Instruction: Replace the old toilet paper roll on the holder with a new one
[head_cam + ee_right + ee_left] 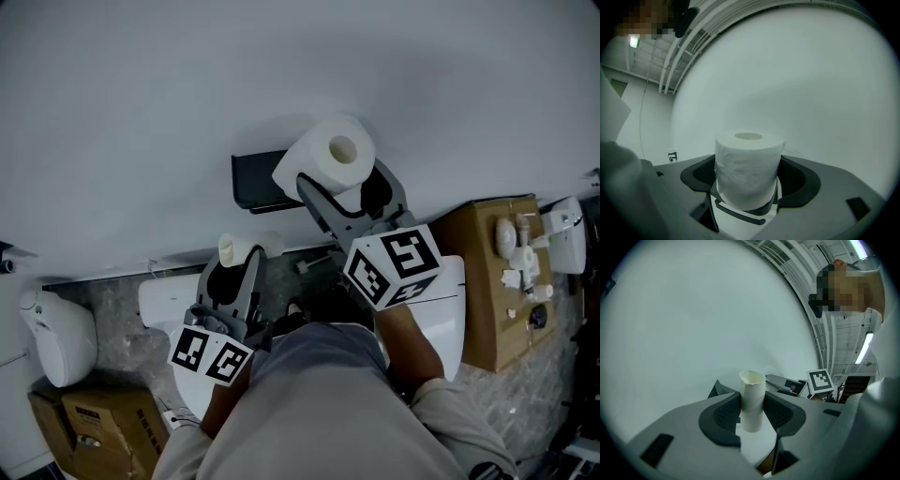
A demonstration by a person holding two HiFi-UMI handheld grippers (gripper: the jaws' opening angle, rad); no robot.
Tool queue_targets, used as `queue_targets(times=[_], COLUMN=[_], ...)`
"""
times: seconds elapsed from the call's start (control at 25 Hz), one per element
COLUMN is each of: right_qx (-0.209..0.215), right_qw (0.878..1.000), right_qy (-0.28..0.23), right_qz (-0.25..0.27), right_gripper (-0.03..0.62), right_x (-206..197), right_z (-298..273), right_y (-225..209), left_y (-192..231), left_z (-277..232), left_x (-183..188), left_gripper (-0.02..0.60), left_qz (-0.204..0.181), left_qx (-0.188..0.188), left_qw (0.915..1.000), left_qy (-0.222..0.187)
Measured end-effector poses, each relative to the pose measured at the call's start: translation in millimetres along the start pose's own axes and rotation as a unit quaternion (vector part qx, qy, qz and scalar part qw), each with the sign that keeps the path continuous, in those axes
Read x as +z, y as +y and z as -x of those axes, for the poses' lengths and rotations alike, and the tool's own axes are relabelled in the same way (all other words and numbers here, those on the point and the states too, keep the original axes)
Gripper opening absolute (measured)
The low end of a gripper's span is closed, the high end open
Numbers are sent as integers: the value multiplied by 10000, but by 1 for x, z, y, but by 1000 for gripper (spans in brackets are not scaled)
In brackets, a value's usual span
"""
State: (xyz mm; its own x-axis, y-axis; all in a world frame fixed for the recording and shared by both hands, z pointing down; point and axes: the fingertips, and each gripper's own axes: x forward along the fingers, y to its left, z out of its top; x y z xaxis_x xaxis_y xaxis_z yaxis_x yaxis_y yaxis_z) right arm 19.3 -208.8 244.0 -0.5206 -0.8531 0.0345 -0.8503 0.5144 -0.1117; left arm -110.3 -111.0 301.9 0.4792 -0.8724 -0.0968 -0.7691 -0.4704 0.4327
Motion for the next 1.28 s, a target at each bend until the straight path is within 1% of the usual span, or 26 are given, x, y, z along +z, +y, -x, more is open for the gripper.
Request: queue_targets(times=[0.24,0.64,1.08,1.28], right_qx=[-7,-81,194,135], right_qw=[9997,9981,9842,9704], right_qy=[-61,-37,-255,-346], right_qz=[-240,-609,-1739,-2388], right_gripper=[403,403,403,403], right_x=[2,-2,-1,-13], right_z=[20,52,87,105], right_y=[-12,-33,-37,-49], left_y=[-14,-25,-25,-30], left_z=[-13,-21,-21,-24], left_x=[-5,-15,-23,-30], left_gripper=[144,144,144,144], left_qz=[-44,-48,-48,-25], left_qx=[-158,-245,-297,-388], left_qw=[9998,9994,9988,9978], left_qy=[79,220,395,534])
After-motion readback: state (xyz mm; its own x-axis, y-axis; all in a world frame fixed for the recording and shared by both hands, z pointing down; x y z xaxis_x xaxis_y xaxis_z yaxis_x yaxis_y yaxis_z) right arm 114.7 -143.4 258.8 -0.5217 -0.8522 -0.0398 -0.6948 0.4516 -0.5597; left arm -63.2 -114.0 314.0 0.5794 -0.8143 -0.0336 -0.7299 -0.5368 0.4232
